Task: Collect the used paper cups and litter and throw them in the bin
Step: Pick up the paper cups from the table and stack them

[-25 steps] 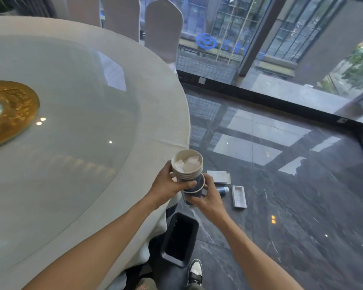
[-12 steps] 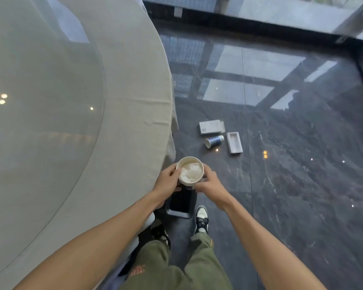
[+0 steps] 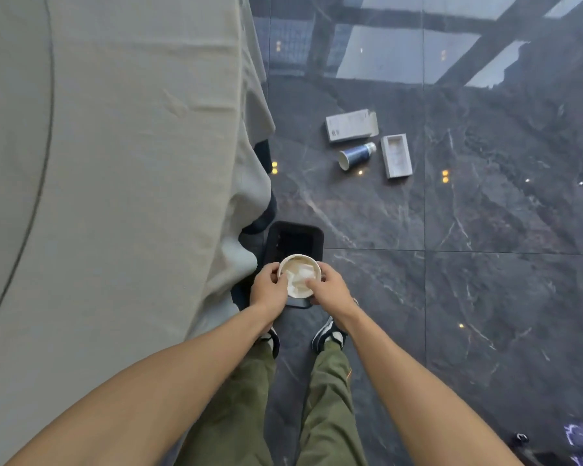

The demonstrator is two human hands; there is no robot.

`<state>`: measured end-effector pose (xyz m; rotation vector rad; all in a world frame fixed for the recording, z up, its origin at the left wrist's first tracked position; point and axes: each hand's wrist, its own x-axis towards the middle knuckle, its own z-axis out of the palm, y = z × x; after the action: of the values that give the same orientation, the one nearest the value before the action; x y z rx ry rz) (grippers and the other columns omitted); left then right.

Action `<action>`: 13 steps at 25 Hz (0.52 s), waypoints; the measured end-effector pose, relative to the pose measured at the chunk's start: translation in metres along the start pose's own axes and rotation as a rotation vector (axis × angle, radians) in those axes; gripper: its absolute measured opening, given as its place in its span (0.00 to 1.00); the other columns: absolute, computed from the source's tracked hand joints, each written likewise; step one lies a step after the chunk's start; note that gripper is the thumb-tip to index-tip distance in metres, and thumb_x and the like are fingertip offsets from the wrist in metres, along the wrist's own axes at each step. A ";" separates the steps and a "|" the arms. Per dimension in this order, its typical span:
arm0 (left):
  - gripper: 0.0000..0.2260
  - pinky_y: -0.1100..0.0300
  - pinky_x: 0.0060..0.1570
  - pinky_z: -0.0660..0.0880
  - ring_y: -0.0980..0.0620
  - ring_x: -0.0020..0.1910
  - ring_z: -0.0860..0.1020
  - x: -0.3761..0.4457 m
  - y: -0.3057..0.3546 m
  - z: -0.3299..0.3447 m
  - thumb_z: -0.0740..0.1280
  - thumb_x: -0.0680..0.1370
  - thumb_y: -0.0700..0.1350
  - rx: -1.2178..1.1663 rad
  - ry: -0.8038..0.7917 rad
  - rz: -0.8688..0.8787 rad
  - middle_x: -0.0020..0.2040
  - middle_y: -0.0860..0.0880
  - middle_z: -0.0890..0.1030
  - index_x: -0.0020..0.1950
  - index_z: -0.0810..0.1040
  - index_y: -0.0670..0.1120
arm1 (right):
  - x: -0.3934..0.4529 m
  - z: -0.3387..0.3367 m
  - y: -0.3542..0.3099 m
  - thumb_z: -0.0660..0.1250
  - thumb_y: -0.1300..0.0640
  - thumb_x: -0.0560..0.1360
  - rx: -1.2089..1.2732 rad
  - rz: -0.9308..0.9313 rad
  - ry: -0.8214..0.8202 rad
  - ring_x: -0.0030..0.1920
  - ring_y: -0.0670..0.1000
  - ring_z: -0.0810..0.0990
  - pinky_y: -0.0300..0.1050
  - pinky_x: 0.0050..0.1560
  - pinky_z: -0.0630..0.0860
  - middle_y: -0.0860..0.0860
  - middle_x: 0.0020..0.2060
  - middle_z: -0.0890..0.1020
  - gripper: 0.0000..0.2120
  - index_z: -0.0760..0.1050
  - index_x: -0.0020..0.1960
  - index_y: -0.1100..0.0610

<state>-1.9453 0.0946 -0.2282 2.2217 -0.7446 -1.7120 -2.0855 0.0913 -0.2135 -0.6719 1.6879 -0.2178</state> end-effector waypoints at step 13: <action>0.17 0.44 0.66 0.76 0.46 0.63 0.79 0.072 -0.065 0.028 0.57 0.84 0.41 0.093 -0.071 -0.170 0.64 0.49 0.81 0.71 0.76 0.49 | 0.067 0.021 0.067 0.66 0.61 0.76 0.051 0.210 -0.177 0.52 0.48 0.82 0.46 0.53 0.78 0.50 0.53 0.82 0.23 0.72 0.70 0.55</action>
<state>-1.9425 0.1146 -0.3277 2.3581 -0.6812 -1.8800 -2.0926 0.1140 -0.3073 -0.4582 1.5640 -0.0505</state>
